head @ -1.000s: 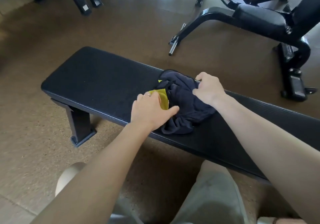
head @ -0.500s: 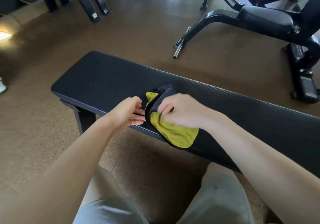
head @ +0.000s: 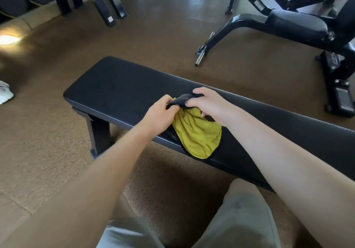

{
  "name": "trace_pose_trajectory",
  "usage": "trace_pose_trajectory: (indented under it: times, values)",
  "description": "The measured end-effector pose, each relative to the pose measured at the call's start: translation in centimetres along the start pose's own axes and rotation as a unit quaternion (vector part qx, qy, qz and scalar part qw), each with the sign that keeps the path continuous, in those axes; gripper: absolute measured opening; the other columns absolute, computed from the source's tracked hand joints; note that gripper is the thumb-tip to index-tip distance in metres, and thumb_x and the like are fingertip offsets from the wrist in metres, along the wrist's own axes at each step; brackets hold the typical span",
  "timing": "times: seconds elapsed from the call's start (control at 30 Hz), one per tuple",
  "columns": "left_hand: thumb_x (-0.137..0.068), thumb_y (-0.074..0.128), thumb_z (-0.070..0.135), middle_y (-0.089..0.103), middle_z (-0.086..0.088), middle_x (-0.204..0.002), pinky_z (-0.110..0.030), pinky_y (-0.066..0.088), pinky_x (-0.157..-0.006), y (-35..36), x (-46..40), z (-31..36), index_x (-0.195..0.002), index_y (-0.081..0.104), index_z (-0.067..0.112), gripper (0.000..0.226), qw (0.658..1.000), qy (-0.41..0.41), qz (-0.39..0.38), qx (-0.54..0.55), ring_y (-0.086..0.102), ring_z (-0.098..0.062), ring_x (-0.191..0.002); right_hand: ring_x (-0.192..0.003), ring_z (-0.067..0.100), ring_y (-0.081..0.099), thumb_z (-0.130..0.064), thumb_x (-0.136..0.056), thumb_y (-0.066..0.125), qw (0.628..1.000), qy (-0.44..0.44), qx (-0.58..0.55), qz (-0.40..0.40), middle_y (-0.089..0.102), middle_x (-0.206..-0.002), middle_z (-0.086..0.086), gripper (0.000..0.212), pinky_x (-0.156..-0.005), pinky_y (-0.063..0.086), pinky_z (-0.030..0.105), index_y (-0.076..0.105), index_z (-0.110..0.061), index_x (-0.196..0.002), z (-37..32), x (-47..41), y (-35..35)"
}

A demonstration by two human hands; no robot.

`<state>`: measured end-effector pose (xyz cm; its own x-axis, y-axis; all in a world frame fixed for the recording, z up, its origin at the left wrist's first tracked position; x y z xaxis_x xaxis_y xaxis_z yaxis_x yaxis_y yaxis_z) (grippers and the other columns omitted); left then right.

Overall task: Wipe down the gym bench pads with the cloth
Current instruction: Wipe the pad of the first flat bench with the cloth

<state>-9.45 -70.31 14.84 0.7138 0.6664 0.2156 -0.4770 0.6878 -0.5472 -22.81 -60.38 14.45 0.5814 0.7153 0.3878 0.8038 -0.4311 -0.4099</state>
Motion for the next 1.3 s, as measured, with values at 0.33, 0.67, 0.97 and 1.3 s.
trace_pose_trajectory:
  times: [0.33, 0.67, 0.97, 1.3]
  values:
    - [-0.104, 0.050, 0.046, 0.066, -0.002, -0.125, -0.043, 0.048, -0.105, -3.0, 0.7, 2.4, -0.118, 0.063, 0.021, 0.032, 0.964, -0.069, 0.032, 0.256, 0.062, -0.020, -0.117, -0.129, 0.030, 0.061, -0.019, -0.090, 0.072, 0.963, 0.001, -0.200, -0.179, 0.061, -0.143, 0.013, 0.065, -0.117, 0.040, 0.051, 0.047, -0.011, -0.150, -0.7, 3.4, 0.3]
    - [-0.097, 0.062, 0.021, 0.048, -0.002, -0.097, -0.040, 0.053, -0.087, -6.5, 0.4, 1.9, -0.137, 0.035, 0.025, 0.048, 0.992, -0.055, 0.088, 0.074, 0.050, -0.015, -0.086, -0.120, 0.018, 0.064, -0.010, -0.090, 0.074, 0.983, -0.166, -0.081, -0.026, 0.072, -0.119, -0.004, 0.031, -0.108, 0.049, 0.045, 0.077, -0.026, -0.116, -4.0, 4.4, -3.0]
    - [-0.075, 0.078, 0.017, 0.040, -0.004, -0.120, -0.029, 0.045, -0.068, -3.3, 2.1, 5.8, -0.113, 0.062, 0.030, 0.043, 0.971, 0.043, -0.093, -0.215, 0.054, -0.025, -0.101, -0.101, 0.024, 0.053, -0.022, -0.084, 0.078, 0.913, -0.252, 0.316, 0.055, 0.048, -0.096, 0.002, 0.010, -0.077, 0.041, 0.035, 0.070, -0.016, -0.087, -6.9, 5.6, -3.6]
    - [-0.082, 0.068, 0.032, 0.053, -0.011, -0.131, -0.055, 0.047, -0.098, -3.5, 1.7, 6.8, -0.121, 0.066, 0.021, 0.040, 0.884, 0.307, 0.062, -0.347, 0.048, -0.040, -0.122, -0.087, 0.037, 0.057, -0.020, -0.064, 0.071, 0.772, -0.391, 0.485, 0.130, 0.060, -0.091, 0.014, 0.022, -0.075, 0.044, 0.041, 0.062, -0.009, -0.081, -7.7, 7.9, -2.4]
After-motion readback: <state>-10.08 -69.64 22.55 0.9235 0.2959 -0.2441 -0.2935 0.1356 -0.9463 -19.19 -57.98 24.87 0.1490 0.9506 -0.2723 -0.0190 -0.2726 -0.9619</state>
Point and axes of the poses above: each hand's wrist, its own x-axis away from the middle knuckle, its own y-axis out of the palm, z = x × y, the point moved 9 cm from there along -x, towards the middle knuckle
